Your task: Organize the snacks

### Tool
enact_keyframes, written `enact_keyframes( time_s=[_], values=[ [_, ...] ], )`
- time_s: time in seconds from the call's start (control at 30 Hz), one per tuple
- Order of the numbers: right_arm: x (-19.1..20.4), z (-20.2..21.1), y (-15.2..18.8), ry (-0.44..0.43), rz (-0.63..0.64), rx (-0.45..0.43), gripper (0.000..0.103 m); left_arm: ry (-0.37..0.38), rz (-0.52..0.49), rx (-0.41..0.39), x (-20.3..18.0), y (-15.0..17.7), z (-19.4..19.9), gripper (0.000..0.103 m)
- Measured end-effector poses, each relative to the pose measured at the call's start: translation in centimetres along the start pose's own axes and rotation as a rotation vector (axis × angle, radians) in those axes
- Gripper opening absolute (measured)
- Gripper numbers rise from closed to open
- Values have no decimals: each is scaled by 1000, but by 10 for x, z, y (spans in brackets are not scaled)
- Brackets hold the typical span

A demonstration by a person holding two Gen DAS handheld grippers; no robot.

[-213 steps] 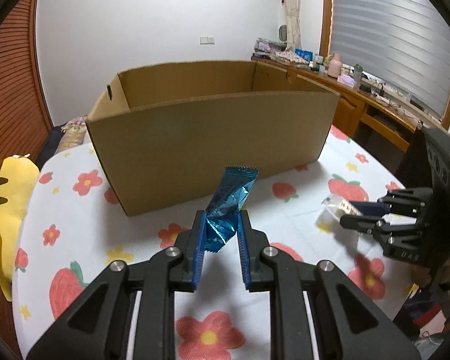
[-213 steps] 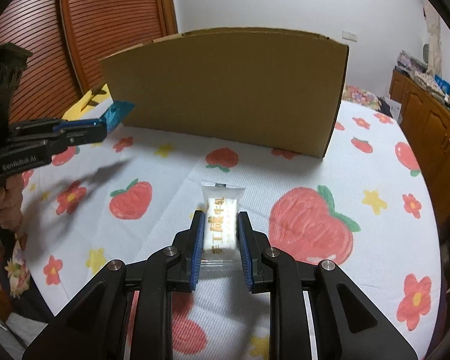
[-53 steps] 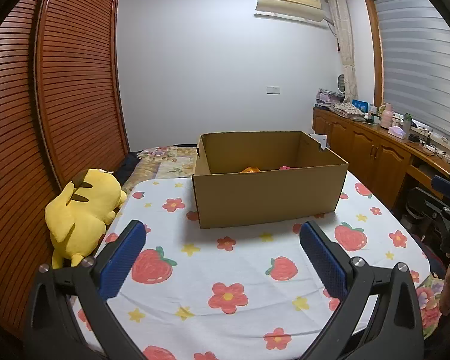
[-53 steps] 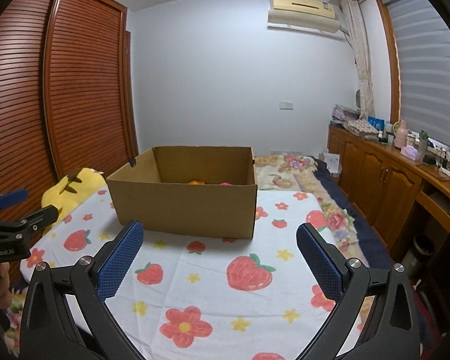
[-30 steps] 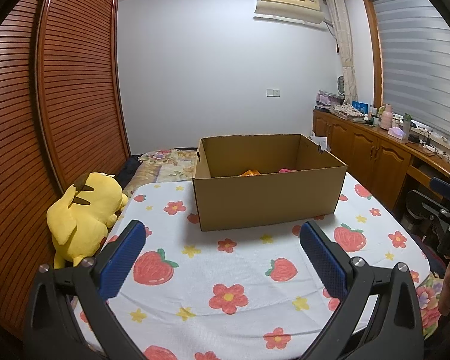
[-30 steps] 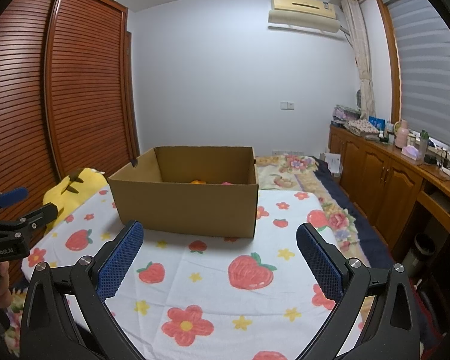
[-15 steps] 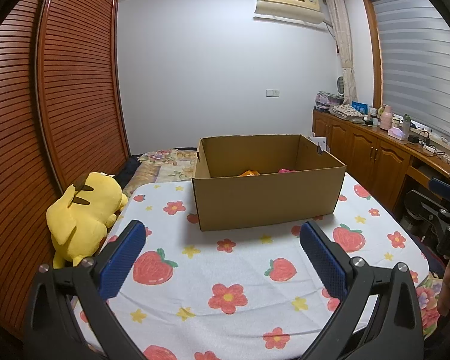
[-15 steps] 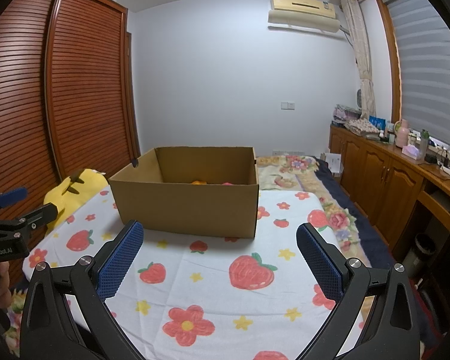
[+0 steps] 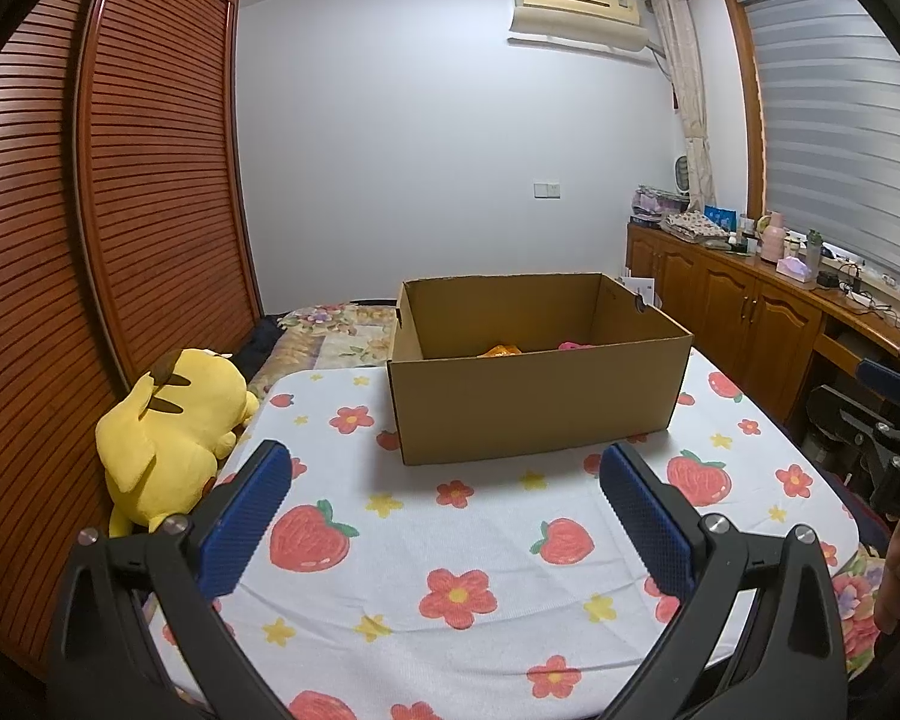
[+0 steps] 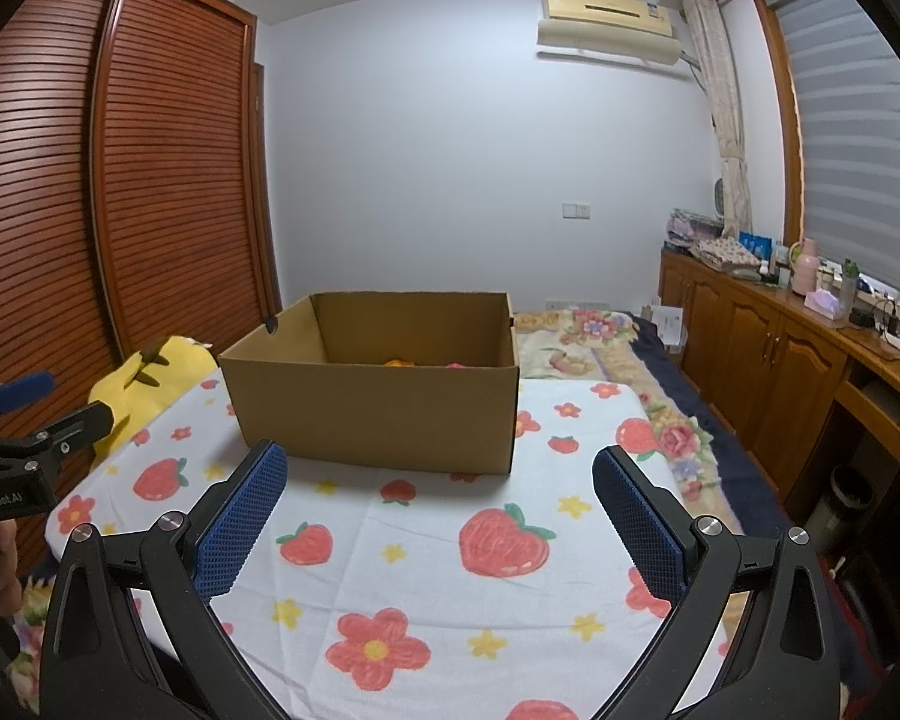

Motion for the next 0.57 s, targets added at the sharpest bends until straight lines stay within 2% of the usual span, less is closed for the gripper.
enact_keyframes(
  time_s=[0.57],
  values=[
    [0, 0, 0, 1, 1, 0, 103, -1, 1, -3, -1, 2, 2, 103]
  ],
)
Point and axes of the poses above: each gripper's, at about its wrist camera, not at the fingertips, and z roughly against the way its jaws point, x to its left, y to its underside, the point moved 8 cm from there along -z, roughly the way its jaws point, and after that the axes turned 14 degrees about z, right-handed, at the moved point
